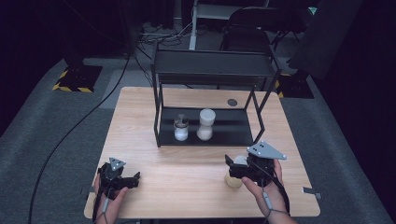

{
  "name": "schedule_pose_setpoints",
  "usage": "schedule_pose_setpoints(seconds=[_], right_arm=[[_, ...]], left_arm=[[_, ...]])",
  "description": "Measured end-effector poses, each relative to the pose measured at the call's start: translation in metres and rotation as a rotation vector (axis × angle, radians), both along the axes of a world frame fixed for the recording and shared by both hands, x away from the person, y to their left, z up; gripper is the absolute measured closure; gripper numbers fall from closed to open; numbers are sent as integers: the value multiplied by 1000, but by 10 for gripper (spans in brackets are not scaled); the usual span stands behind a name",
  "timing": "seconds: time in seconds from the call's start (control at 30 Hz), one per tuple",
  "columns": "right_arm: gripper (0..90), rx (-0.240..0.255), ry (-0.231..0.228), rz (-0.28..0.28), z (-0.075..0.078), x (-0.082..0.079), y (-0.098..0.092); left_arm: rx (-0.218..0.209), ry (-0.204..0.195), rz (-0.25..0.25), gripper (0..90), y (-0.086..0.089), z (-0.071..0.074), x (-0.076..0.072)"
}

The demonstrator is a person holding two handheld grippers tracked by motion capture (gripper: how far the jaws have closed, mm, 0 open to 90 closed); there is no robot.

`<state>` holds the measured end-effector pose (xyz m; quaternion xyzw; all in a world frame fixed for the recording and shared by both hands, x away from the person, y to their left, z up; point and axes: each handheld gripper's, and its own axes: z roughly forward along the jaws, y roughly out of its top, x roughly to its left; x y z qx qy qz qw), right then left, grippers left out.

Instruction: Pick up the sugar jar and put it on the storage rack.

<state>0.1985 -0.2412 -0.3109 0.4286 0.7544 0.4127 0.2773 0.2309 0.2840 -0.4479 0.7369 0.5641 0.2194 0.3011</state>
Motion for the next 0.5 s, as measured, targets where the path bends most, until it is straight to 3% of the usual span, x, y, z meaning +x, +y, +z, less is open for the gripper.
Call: schedule_pose_setpoints(seconds=[0.5], right_arm=[[62,-14,35,15,-20,-15,-12]], left_arm=[[0,0,0,3,0,0,0]])
